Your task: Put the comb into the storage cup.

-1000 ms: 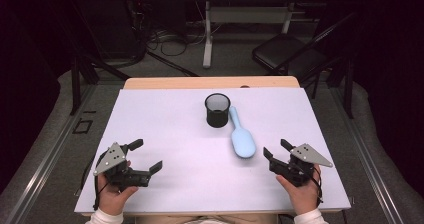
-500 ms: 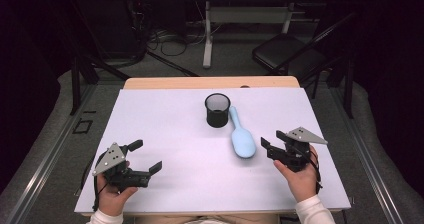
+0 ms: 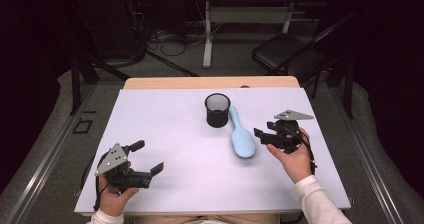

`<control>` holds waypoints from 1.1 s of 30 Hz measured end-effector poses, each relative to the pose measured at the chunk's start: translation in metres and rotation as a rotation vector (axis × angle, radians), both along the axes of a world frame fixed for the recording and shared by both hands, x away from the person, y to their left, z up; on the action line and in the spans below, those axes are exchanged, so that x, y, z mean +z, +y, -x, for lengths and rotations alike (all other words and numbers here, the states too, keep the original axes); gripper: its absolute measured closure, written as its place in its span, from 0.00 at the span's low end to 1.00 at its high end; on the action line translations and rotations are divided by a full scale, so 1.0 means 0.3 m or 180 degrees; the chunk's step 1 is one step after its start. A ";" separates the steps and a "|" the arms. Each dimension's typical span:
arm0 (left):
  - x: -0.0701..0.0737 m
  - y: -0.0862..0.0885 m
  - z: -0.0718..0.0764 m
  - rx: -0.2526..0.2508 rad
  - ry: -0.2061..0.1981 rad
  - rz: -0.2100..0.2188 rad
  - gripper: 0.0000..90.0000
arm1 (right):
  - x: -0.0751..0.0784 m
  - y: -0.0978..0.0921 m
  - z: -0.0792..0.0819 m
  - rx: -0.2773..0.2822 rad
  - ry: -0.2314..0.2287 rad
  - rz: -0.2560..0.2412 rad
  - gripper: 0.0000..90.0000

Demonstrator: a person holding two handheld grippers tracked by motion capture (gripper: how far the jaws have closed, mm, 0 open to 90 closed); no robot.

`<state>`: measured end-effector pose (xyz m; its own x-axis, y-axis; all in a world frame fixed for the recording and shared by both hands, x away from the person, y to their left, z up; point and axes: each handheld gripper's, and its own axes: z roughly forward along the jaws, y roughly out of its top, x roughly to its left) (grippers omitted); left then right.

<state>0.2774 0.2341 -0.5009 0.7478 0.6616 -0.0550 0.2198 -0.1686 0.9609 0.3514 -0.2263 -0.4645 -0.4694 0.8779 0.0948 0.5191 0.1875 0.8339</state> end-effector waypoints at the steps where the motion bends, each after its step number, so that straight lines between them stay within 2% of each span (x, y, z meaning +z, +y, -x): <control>1: 0.000 0.001 0.000 0.0003 0.0001 -0.0007 0.00 | 0.005 0.004 -0.011 -0.0001 0.0002 0.0021 0.46; 7: -0.002 0.001 0.001 0.0008 -0.0001 -0.0011 0.00 | 0.039 0.034 -0.079 -0.0033 0.0095 0.0061 0.46; 12: -0.004 0.002 -0.002 -0.0002 0.0013 0.0003 0.00 | 0.062 0.047 -0.107 -0.0016 0.0122 0.0056 0.46; 15: -0.004 0.002 -0.002 0.0001 0.0015 0.0010 0.00 | 0.077 0.053 -0.129 -0.0033 0.0133 0.0071 0.48; 18: -0.004 0.001 -0.002 -0.0001 0.0019 -0.0001 0.00 | 0.084 0.054 -0.157 -0.0013 0.0210 0.0028 0.52; 23: -0.005 0.001 -0.003 -0.0005 0.0030 0.0008 0.00 | 0.081 0.059 -0.190 -0.0096 0.0219 0.0044 0.59; 26: -0.005 0.003 -0.003 0.0011 0.0037 0.0025 0.00 | 0.076 0.062 -0.213 -0.0131 0.0277 0.0001 0.63; 33: -0.007 0.005 -0.006 -0.0011 0.0042 0.0024 0.00 | 0.059 0.084 -0.262 -0.0142 0.0346 0.0096 0.70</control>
<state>0.2793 0.2355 -0.5029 0.7492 0.6586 -0.0697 0.2319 -0.1622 0.9591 0.4301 -0.2012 -0.4467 -0.4181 0.9009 0.1161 0.6145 0.1864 0.7666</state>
